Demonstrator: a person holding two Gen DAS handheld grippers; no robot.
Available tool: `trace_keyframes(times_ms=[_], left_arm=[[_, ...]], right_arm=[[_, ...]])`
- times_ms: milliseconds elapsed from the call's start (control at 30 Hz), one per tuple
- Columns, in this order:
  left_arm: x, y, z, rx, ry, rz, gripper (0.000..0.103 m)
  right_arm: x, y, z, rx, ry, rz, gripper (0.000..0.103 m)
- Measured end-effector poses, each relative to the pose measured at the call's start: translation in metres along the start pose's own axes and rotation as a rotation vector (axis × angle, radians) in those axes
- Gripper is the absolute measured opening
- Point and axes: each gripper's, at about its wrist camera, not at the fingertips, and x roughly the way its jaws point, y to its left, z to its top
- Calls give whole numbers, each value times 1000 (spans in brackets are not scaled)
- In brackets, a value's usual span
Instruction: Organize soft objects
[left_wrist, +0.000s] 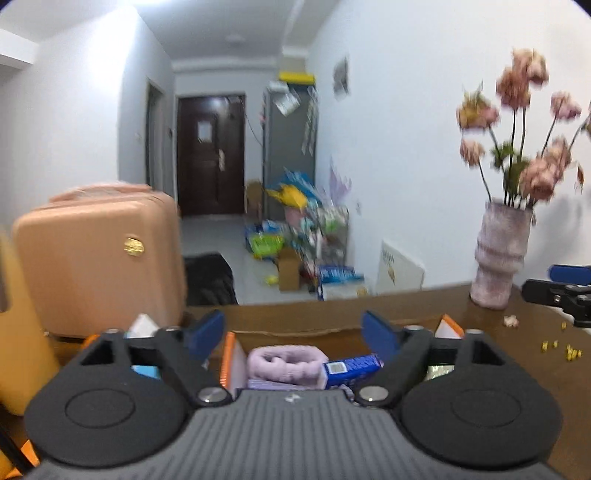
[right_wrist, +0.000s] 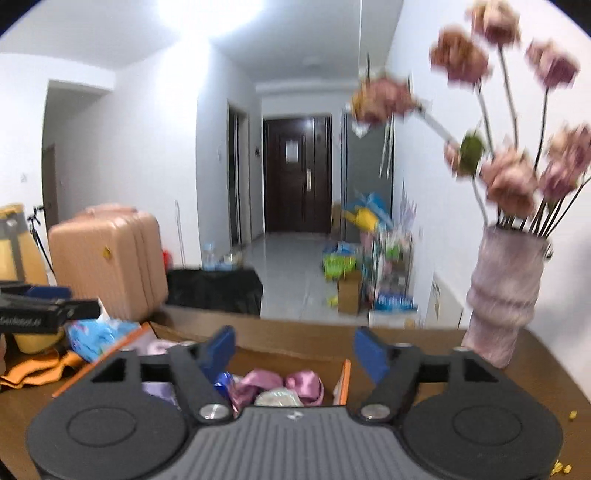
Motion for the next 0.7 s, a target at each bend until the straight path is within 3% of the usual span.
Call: trace_keyframes(times_ms=[100, 200, 400, 700], left_arm=[[-33, 11, -13, -11, -95, 8, 102], [-62, 15, -26, 10, -172, 29, 103], [-106, 25, -37, -33, -199, 18, 103], [-176, 27, -67, -7, -218, 14, 103]], right_arm=[[-30, 15, -7, -32, -117, -20, 98], [-54, 28, -18, -48, -193, -37, 103], [-95, 54, -30, -64, -215, -54, 103], [-164, 76, -59, -18, -232, -69, 103]])
